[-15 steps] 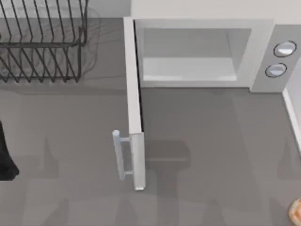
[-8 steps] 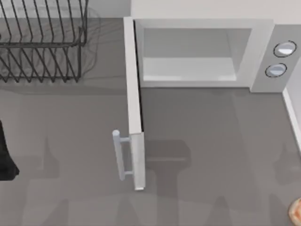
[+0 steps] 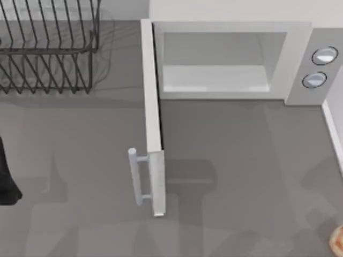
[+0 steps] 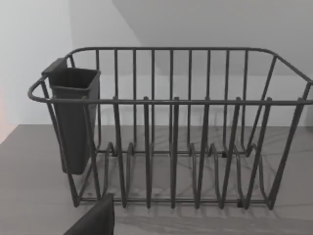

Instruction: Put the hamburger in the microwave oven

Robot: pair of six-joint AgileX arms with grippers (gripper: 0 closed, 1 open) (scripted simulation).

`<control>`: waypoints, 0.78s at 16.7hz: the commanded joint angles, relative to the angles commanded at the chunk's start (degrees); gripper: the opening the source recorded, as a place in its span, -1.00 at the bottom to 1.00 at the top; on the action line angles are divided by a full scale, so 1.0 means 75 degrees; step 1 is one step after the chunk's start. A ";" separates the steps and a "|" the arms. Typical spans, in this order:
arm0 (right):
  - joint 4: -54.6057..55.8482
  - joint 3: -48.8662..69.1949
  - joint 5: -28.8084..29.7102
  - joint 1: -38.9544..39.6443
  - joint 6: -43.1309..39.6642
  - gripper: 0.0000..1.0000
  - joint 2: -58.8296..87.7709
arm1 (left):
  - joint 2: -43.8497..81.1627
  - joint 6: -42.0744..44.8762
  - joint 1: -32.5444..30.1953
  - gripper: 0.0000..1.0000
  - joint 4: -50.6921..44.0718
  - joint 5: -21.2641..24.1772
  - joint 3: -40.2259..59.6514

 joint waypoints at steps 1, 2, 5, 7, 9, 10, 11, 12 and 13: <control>-0.0450 0.0315 -0.0001 0.0105 -0.0346 1.00 0.0581 | 0.0000 0.0000 0.0000 1.00 0.0000 0.0000 0.0000; -0.0869 0.0617 -0.0002 0.0204 -0.0673 1.00 0.1109 | 0.0000 0.0000 0.0000 1.00 0.0000 0.0000 0.0000; -0.1933 0.1416 0.0002 0.0460 -0.1516 1.00 0.2464 | 0.0000 0.0000 0.0000 1.00 0.0000 0.0000 0.0000; -0.2425 0.1813 0.0008 0.0583 -0.1920 1.00 0.3135 | 0.0000 0.0000 0.0000 1.00 0.0000 0.0000 0.0000; -0.2713 0.2055 0.0014 0.0656 -0.2161 1.00 0.3508 | 0.0000 0.0000 0.0000 1.00 0.0000 0.0000 0.0000; -0.2774 0.2106 0.0015 0.0671 -0.2211 1.00 0.3582 | 0.0000 0.0000 0.0000 1.00 0.0000 0.0000 0.0000; -0.2780 0.2112 0.0016 0.0673 -0.2216 1.00 0.3590 | 0.0000 0.0000 0.0000 1.00 0.0000 0.0000 0.0000; -0.2780 0.2112 0.0016 0.0673 -0.2216 1.00 0.3590 | 0.0000 0.0000 0.0000 1.00 0.0000 0.0000 0.0000; -0.2780 0.2112 0.0016 0.0673 -0.2216 1.00 0.3590 | 0.0000 0.0000 0.0000 1.00 0.0000 0.0000 0.0000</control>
